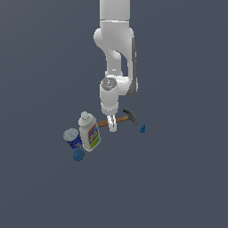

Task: Pick up a designated object from a clutter of objects.

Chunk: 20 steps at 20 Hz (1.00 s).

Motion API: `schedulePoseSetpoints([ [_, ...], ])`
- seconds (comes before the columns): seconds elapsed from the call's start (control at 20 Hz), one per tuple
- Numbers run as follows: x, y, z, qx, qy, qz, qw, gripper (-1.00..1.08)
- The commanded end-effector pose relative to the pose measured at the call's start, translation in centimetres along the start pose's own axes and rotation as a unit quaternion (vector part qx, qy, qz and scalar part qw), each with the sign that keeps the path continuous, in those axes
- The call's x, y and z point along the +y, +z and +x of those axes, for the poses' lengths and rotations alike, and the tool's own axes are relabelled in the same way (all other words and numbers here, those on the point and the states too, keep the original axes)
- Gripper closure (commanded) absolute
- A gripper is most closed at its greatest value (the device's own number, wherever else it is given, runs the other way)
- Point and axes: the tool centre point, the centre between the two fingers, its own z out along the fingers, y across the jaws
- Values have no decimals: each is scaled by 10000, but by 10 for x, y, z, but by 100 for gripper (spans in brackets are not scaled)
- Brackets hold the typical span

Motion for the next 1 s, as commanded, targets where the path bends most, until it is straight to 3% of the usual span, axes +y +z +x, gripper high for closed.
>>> schedulePoseSetpoints([
  [0.0, 3, 2, 1, -3, 13, -31, 10000, 108],
  [0.55, -2, -5, -2, -2, 3, 2, 10000, 108],
  [0.95, -10, -35, -11, -6, 9, -5, 10000, 108],
])
